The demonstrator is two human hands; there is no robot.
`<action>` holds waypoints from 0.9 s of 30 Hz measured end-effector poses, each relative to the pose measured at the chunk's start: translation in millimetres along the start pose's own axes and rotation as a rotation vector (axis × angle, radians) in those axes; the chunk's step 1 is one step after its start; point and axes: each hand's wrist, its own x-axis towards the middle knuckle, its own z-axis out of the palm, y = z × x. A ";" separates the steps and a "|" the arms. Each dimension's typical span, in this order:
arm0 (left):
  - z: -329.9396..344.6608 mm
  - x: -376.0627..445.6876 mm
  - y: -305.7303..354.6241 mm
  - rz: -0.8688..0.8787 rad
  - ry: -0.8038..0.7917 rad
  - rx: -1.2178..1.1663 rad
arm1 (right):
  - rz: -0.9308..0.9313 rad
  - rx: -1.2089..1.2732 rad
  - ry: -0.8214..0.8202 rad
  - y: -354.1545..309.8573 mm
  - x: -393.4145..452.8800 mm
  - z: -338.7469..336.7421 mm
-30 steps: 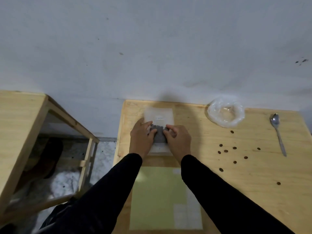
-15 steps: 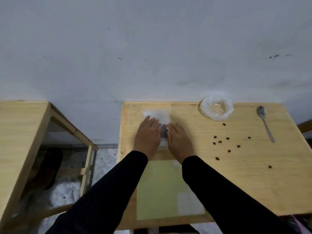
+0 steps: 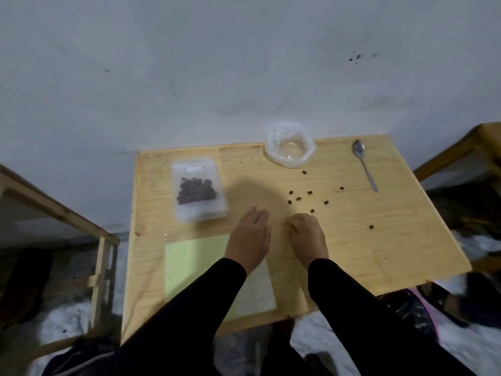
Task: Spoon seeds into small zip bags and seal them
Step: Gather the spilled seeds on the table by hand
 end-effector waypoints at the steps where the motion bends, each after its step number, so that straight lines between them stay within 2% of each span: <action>1: 9.3 1.6 3.7 -0.020 -0.024 0.028 | -0.026 -0.005 -0.031 5.7 2.2 0.3; 6: 54.7 11.8 17.2 -0.202 -0.088 0.095 | -0.177 0.066 -0.065 24.9 9.3 -2.0; 11: 82.2 28.1 39.2 -0.362 -0.024 0.125 | -0.227 0.159 -0.135 38.6 17.7 -7.5; 14: 89.2 34.6 49.5 -0.462 0.035 0.054 | -0.133 0.286 -0.134 48.0 18.9 -17.6; 18: 100.0 33.3 54.3 -0.479 0.152 0.088 | 0.134 0.592 -0.121 64.5 21.7 -33.6; 22: 101.1 33.2 56.6 -0.487 0.194 0.103 | 0.293 0.857 -0.164 79.0 29.2 -44.0; 24: 102.9 32.9 56.2 -0.488 0.202 0.124 | 0.293 0.882 -0.192 83.8 34.6 -47.0; 27: 104.5 32.7 55.0 -0.483 0.223 0.130 | 0.216 0.737 -0.167 88.0 45.3 -45.8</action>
